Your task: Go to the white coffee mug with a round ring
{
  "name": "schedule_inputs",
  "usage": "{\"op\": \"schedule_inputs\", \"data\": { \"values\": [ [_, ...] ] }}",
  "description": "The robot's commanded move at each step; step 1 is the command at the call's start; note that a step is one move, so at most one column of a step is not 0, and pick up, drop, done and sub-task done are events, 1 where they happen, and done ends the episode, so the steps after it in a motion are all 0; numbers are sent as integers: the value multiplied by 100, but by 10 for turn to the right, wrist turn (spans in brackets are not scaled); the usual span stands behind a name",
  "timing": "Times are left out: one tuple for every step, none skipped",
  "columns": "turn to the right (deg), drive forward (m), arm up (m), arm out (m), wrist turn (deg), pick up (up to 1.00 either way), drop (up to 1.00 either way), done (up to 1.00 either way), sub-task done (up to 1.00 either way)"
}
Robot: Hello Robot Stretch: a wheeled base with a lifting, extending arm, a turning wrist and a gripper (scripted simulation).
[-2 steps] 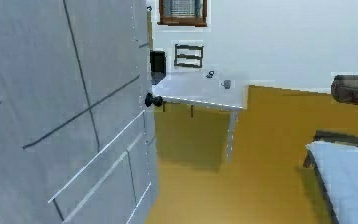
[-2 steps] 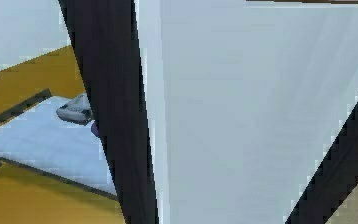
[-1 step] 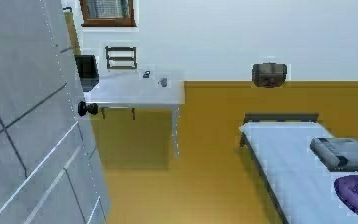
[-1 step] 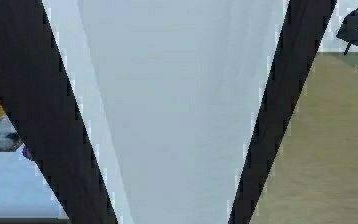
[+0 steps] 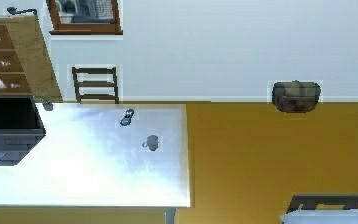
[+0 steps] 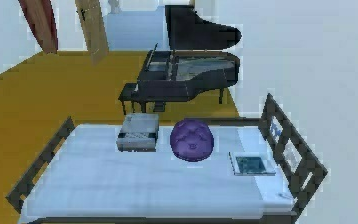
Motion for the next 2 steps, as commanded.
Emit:
{"op": "schedule_inputs", "data": {
  "values": [
    [0, 20, 0, 0, 0, 0, 0, 0, 0],
    [-90, 0, 0, 0, 0, 0, 0, 0, 0]
  ]
}}
